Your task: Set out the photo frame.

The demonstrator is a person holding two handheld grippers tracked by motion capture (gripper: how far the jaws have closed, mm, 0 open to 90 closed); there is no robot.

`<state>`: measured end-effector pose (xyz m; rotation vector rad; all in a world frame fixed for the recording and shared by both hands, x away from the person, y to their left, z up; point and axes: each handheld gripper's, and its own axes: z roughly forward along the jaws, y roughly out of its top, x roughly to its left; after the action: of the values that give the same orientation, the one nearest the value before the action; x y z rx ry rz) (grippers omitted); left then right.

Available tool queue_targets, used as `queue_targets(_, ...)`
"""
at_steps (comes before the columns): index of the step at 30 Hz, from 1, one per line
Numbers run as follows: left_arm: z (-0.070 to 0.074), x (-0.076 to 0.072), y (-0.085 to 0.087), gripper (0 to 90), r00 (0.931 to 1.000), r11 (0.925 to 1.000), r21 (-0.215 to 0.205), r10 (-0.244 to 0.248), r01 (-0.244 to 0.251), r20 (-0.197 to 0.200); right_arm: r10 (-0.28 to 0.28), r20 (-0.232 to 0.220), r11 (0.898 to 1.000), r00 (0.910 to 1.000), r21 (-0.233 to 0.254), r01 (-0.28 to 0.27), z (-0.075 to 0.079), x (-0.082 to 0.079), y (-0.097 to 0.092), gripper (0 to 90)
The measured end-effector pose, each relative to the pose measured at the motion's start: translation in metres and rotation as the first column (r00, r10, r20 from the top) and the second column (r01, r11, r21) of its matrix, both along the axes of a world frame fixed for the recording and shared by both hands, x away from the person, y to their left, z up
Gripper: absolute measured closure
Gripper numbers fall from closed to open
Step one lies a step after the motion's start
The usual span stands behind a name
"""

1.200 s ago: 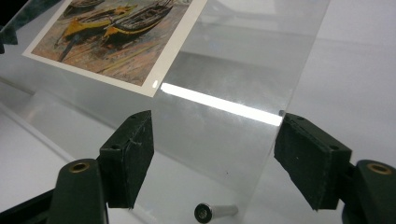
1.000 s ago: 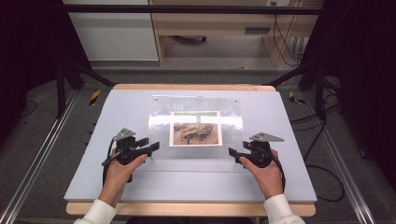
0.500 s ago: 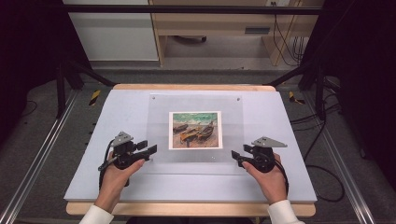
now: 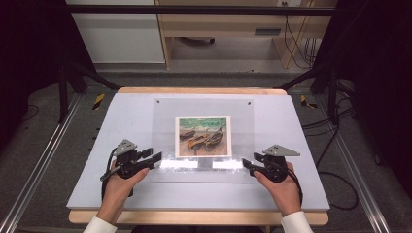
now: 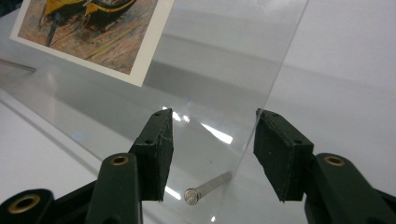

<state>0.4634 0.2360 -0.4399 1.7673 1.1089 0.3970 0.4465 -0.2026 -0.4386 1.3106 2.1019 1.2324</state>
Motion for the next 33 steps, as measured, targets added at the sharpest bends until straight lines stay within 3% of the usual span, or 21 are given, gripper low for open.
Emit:
queue_targets(12,-0.001,-0.014,0.002,58.3,0.9997,0.9999,0.006,0.01,-0.01,0.021,-0.006,0.007,1.0,1.0,-0.012,0.006,-0.002,-0.014,0.0,54.1)
queue_targets(33,-0.008,-0.027,0.007,65.9,0.999,0.9977,-0.063,0.028,-0.025,0.035,-0.024,0.035,1.0,0.9991,0.011,0.024,-0.008,-0.027,-0.004,62.8)
